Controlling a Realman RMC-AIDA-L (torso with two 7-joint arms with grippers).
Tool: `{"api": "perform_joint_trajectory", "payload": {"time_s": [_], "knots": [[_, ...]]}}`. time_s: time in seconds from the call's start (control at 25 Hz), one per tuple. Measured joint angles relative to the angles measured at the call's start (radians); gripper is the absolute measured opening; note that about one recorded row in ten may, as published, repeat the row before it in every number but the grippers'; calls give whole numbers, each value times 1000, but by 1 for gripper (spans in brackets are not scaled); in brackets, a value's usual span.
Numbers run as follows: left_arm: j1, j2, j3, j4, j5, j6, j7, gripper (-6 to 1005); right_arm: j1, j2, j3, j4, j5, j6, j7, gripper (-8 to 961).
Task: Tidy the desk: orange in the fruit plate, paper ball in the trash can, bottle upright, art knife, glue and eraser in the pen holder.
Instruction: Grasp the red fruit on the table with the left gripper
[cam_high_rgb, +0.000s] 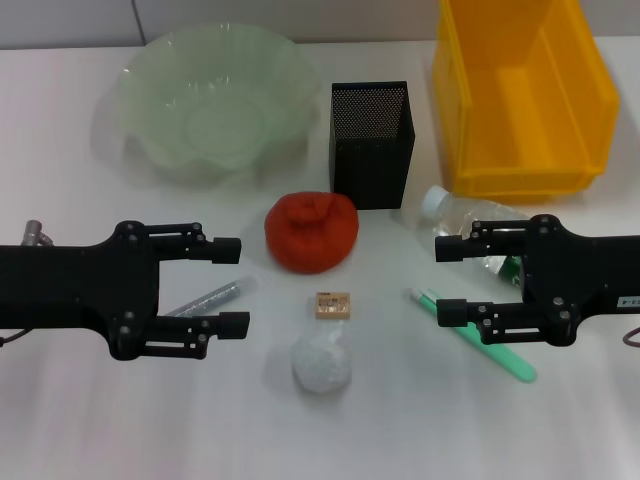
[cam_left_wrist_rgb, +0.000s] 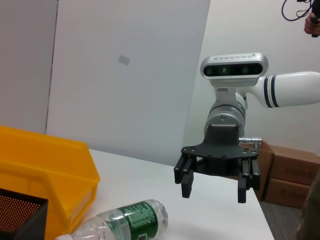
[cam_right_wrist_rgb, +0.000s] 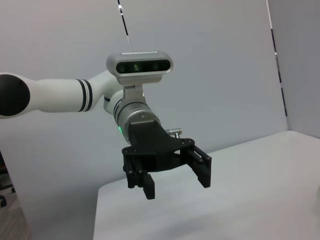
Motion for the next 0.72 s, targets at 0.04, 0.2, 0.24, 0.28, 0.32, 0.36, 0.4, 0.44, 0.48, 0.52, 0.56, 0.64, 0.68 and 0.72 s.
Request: {"api": "perform_joint_trajectory", "payload": {"time_s": [0.04,0.2,0.24,0.28,0.32,0.36,0.4,0.44,0.48,0.52,0.56,0.64,0.68,0.72], "knots": [[-3,0,0,2,0,-1,0,754,0,0,0,0,0,0,0,681],[-6,0,0,-1,-1,-1,0,755,0,0,1,1,1,0,0,680],[-7,0,0,-1,-1,-1,0,755,0,0,1,2,1,-1,0,680],[-7,-1,0,-1,-1,-3,0,755,0,0,1,4,1,-1,-1,680],[-8,-1,0,-1,-2,-10,1,755,0,0,2,9,1,-1,-2,680],[-8,-2,0,-3,-6,-18,4,755,0,0,3,17,1,-1,-5,680],[-8,-3,0,-10,-11,-29,13,755,0,0,5,28,1,-1,-11,680],[-9,-4,0,-20,-19,-42,28,755,0,0,9,44,1,0,-22,680],[-12,-5,0,-43,-27,-56,47,755,0,0,13,59,2,2,-33,680],[-19,-6,0,-81,-40,-74,76,754,-2,0,19,76,1,5,-46,680],[-24,-6,-1,-108,-51,-87,95,754,-6,-1,28,97,1,11,-63,680],[-42,-6,-5,-187,-74,-130,148,754,-17,-1,44,126,1,19,-87,679],[-57,-6,-7,-243,-92,-174,189,754,-32,-1,58,144,1,22,-103,679],[-57,-6,-7,-243,-92,-174,189,754,-32,-1,58,144,1,22,-103,679]]}}
